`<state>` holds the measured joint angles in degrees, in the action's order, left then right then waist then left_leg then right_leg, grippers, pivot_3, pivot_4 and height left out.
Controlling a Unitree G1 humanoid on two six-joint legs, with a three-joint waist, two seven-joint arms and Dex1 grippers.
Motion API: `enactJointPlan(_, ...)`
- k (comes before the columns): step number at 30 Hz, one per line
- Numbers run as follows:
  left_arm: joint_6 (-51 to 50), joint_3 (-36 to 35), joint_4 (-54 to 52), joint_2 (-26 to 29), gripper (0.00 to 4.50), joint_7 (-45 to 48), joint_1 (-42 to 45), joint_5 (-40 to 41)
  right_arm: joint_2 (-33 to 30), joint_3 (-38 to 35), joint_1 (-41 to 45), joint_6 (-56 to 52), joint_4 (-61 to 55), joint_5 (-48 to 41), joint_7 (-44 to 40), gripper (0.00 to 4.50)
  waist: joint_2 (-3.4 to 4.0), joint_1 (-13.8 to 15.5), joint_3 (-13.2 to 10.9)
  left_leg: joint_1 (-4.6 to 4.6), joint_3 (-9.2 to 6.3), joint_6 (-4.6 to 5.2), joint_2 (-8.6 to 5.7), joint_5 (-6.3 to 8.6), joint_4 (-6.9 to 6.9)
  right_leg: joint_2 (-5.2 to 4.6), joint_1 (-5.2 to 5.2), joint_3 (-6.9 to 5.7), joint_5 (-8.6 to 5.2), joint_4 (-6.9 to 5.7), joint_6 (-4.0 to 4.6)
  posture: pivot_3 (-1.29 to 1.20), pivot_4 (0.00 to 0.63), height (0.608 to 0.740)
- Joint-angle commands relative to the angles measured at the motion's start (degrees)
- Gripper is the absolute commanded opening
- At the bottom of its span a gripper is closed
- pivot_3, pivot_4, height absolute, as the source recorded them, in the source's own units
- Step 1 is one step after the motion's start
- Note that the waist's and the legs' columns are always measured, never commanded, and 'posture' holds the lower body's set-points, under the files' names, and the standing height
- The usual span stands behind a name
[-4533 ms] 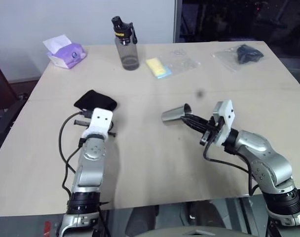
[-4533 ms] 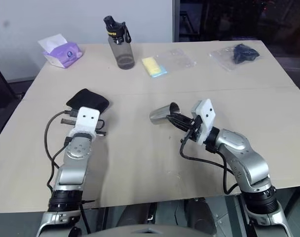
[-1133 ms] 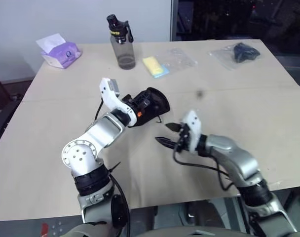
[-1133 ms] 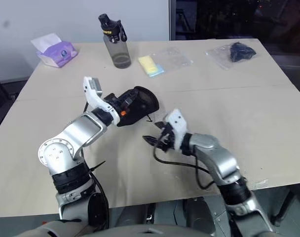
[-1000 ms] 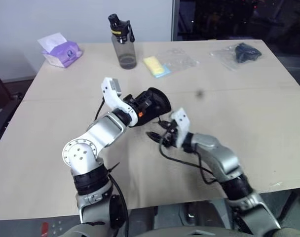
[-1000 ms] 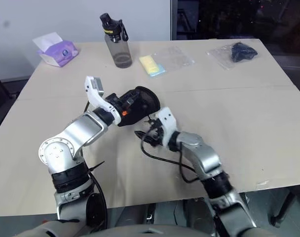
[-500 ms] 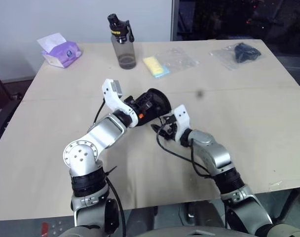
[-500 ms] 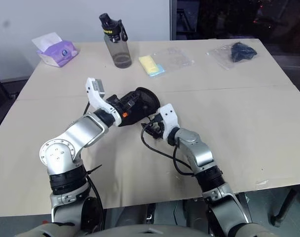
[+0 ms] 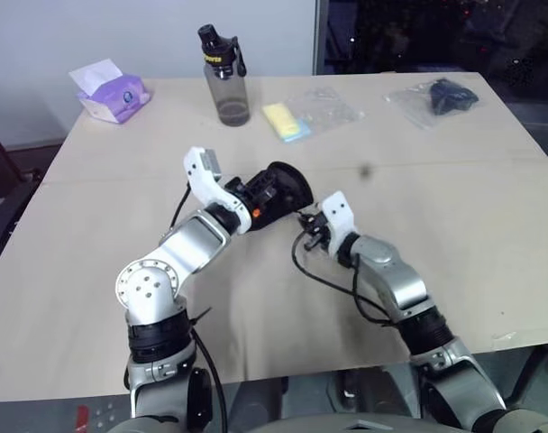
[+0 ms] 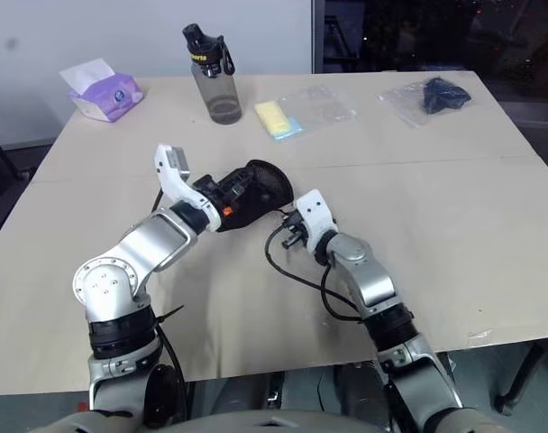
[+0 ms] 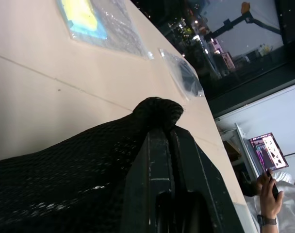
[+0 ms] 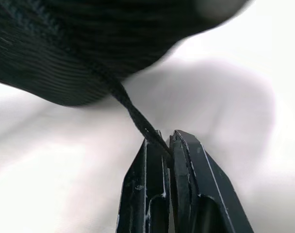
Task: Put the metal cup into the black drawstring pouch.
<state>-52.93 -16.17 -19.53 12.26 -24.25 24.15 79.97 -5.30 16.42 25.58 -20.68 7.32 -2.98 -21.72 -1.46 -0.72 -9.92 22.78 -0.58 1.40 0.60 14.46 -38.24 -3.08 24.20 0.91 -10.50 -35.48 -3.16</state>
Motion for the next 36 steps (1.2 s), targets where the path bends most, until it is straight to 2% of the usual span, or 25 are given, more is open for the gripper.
enactJointPlan(1,1.96,-0.31,-1.93,0.78,0.00,0.41,-0.89,0.59,-5.40,-3.69,2.55,6.13,-4.08,5.91,4.18,0.08,0.01,0.04,-0.01,0.00,0.00,0.00,-0.01,0.00,0.00,-0.01,0.00,0.00,0.00,0.01,0.00,0.00,0.150,0.740)
enactJointPlan(7,3.43,1.07,-2.80,0.89,0.00,0.87,-2.06,0.46,-12.05,-9.13,11.52,15.45,-5.43,9.50,7.19,0.08,0.01,-0.32,-0.06,-0.01,0.08,0.00,0.01,0.00,0.01,0.03,0.02,0.07,0.00,0.04,0.00,0.00,0.150,0.740)
enactJointPlan(12,5.53,2.01,-3.84,1.11,0.00,4.08,-2.09,-0.14,-12.62,-10.84,18.10,19.73,-5.60,8.96,7.36,0.08,0.01,-0.04,-0.06,0.02,-0.01,0.00,0.05,0.00,0.13,0.07,0.04,-0.01,0.00,0.06,0.00,0.00,0.150,0.740)
enactJointPlan(16,6.55,3.37,-6.73,3.81,1.17,8.52,-2.59,-4.22,-11.11,-11.12,21.80,20.39,-6.81,6.84,6.19,0.00,0.04,-0.02,-0.14,0.12,0.11,-0.01,0.02,0.00,0.13,0.02,0.08,0.07,0.01,0.18,0.00,0.00,0.150,0.740)
enactJointPlan(17,6.60,4.62,-7.54,5.94,1.60,10.11,-2.74,-7.81,-10.86,-10.95,22.43,20.47,-7.08,6.37,5.47,0.00,0.04,-0.07,-0.14,0.12,0.12,-0.01,0.02,0.00,0.13,0.01,0.08,0.08,0.01,0.20,0.00,0.00,0.150,0.740)
enactJointPlan(18,6.96,5.96,-8.35,8.20,2.35,12.06,-2.75,-11.62,-10.60,-10.70,23.11,20.64,-7.33,5.81,4.51,0.00,0.04,-0.06,-0.14,0.11,0.11,0.00,0.02,0.00,0.13,0.02,0.08,0.07,0.01,0.21,0.00,0.00,0.150,0.740)
enactJointPlan(19,7.78,6.75,-9.01,9.85,2.61,14.17,-2.72,-14.44,-10.44,-10.37,23.64,20.81,-7.61,5.34,3.63,0.00,0.04,-0.06,-0.14,0.09,0.10,0.00,0.02,0.00,0.16,0.02,0.07,0.07,0.01,0.21,0.00,0.00,0.150,0.740)
enactJointPlan(20,9.19,7.38,-9.67,11.40,3.05,17.31,-2.53,-17.02,-10.28,-10.06,24.00,21.00,-7.89,4.89,2.80,0.00,0.05,-0.05,-0.14,0.08,0.08,0.00,0.03,0.00,0.18,0.03,0.07,0.04,0.01,0.21,0.00,0.00,0.150,0.740)
enactJointPlan(29,18.45,17.82,-8.67,21.03,3.05,39.69,5.35,-37.78,-9.31,-7.18,23.98,22.89,-8.28,3.78,-3.70,0.00,0.09,-0.10,-0.18,0.10,0.15,0.00,0.03,0.00,0.21,0.02,0.07,0.06,0.00,0.27,0.01,0.00,0.150,0.740)
enactJointPlan(32,19.61,18.81,-6.43,21.23,3.05,43.69,7.46,-40.45,-9.19,-6.70,23.85,23.39,-8.50,3.77,-5.05,0.00,0.16,-0.12,-0.22,0.10,0.16,0.00,0.04,0.00,0.30,0.04,0.10,0.06,0.00,0.34,0.01,0.00,0.150,0.740)
enactJointPlan(36,21.21,20.26,-3.27,18.59,3.05,46.39,10.15,-43.92,-8.20,-6.30,24.21,23.12,-9.48,3.45,-5.85,0.00,0.17,-0.10,-0.23,0.09,0.15,-0.01,0.06,-0.01,0.51,0.04,0.12,0.04,0.12,0.49,-0.19,0.00,0.150,0.740)
